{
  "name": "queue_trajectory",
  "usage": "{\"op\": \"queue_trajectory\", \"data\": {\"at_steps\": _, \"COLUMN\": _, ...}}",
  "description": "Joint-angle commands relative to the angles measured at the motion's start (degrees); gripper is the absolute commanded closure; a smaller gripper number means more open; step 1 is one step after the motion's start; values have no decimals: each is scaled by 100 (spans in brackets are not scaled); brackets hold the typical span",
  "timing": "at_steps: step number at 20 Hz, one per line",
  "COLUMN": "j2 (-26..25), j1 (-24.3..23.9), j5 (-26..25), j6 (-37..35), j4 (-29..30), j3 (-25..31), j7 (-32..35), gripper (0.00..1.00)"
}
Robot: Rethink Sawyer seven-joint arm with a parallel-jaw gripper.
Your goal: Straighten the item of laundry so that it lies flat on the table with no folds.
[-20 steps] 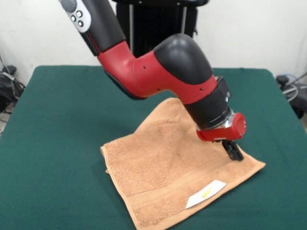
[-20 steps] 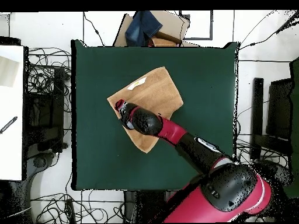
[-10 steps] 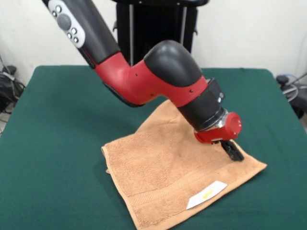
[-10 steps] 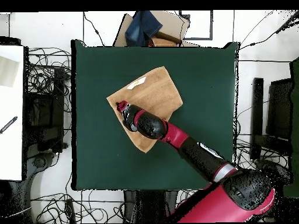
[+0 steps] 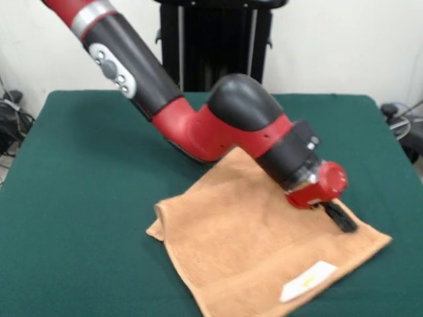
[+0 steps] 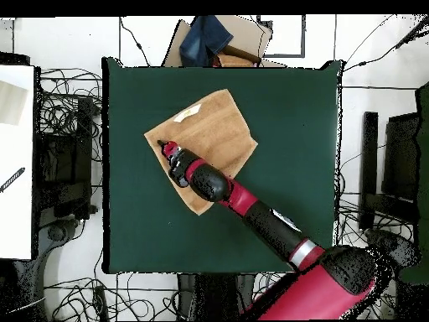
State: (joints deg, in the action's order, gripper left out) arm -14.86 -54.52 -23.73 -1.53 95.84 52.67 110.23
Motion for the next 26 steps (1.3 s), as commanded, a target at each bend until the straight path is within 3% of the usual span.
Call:
{"op": "queue_trajectory", "data": {"at_steps": 1, "j2": -1559, "j1": 1197, "j5": -320, "j6": 791, "j4": -1832, "j3": -443, "j7": 614, "gripper": 100}}
{"op": "queue_trajectory", "data": {"at_steps": 8, "j2": -1399, "j1": 1414, "j5": -17, "j6": 964, "j4": -1802, "j3": -557, "j7": 675, "gripper": 100}}
{"op": "queue_trajectory", "data": {"at_steps": 13, "j2": -924, "j1": 1657, "j5": 412, "j6": 1163, "j4": -1459, "j3": -937, "j7": 789, "gripper": 100}}
{"op": "queue_trajectory", "data": {"at_steps": 15, "j2": -563, "j1": 1830, "j5": 657, "j6": 1292, "j4": -1217, "j3": -1213, "j7": 868, "gripper": 100}}
{"op": "queue_trajectory", "data": {"at_steps": 19, "j2": 920, "j1": 2775, "j5": 1652, "j6": 1601, "j4": -399, "j3": -2405, "j7": 1047, "gripper": 100}}
{"op": "queue_trajectory", "data": {"at_steps": 22, "j2": 2184, "j1": 3634, "j5": 2514, "j6": 737, "j4": 138, "j3": -3483, "j7": 867, "gripper": 100}}
{"op": "queue_trajectory", "data": {"at_steps": 24, "j2": 2506, "j1": 3902, "j5": 2845, "j6": 439, "j4": 300, "j3": -3836, "j7": 693, "gripper": 100}}
{"op": "queue_trajectory", "data": {"at_steps": 26, "j2": 2554, "j1": 3852, "j5": 2861, "j6": 442, "j4": 369, "j3": -3845, "j7": 563, "gripper": 100}}
